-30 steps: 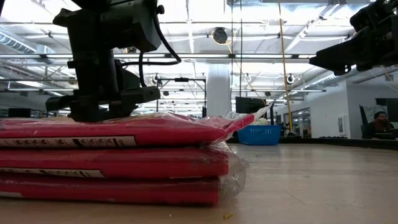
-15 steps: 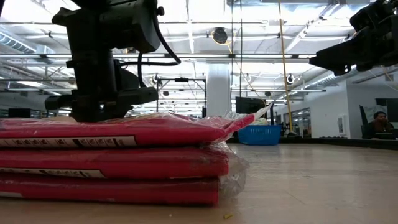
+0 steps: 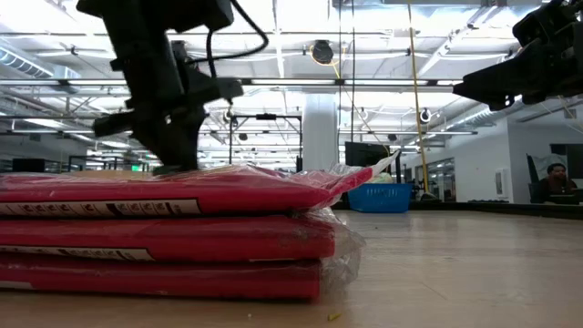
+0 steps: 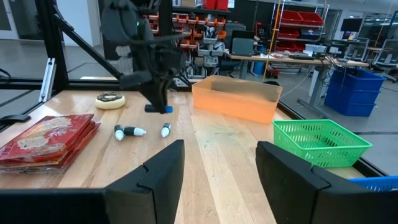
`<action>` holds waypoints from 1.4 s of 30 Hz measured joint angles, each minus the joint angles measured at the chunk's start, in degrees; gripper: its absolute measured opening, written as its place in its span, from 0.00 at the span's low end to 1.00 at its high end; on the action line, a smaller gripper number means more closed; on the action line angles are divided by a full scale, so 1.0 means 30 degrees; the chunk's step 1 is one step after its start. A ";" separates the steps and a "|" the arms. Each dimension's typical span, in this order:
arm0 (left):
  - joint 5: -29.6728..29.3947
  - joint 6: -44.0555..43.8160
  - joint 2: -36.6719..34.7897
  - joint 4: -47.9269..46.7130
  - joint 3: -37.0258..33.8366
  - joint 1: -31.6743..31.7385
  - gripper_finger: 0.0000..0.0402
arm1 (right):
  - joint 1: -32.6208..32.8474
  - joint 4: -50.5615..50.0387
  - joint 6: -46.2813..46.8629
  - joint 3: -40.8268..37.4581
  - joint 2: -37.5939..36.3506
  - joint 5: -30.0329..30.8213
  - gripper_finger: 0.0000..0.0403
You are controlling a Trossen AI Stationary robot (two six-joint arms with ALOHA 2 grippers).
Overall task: Pick & Place Food Item
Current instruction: Put the blue food coloring bottle into the green bin
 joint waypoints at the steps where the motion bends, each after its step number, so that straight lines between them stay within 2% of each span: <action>1: -0.0312 0.0324 -0.0158 0.0330 0.0000 0.0113 0.11 | 0.0001 0.0001 0.0000 0.0000 0.0000 0.0000 0.46; 6: -0.1580 0.2939 -0.0837 0.3196 0.0001 0.0895 0.12 | -0.0002 0.0000 0.0000 0.0000 0.0000 0.0000 0.46; 15: -0.1483 0.9746 -0.0945 1.0565 0.0015 0.3117 0.11 | -0.0004 0.0000 0.0000 0.0000 0.0000 0.0000 0.46; 22: -0.1489 1.3778 -0.0945 1.4500 0.0015 0.5269 0.11 | -0.0001 0.0000 0.0000 0.0000 0.0004 0.0000 0.46; 28: -0.1489 1.5143 -0.0945 1.6234 0.0015 0.7479 0.12 | 0.0001 0.0000 0.0000 0.0000 0.0007 0.0000 0.46; 34: -0.1467 1.5194 -0.0938 1.7558 0.0015 1.0107 0.11 | 0.0001 0.0007 0.0000 0.0000 0.0007 0.0000 0.46; 42: 0.0722 1.5187 0.0069 1.9866 0.0018 1.2410 0.10 | 0.0001 0.0000 0.0000 0.0000 0.0007 0.0000 0.46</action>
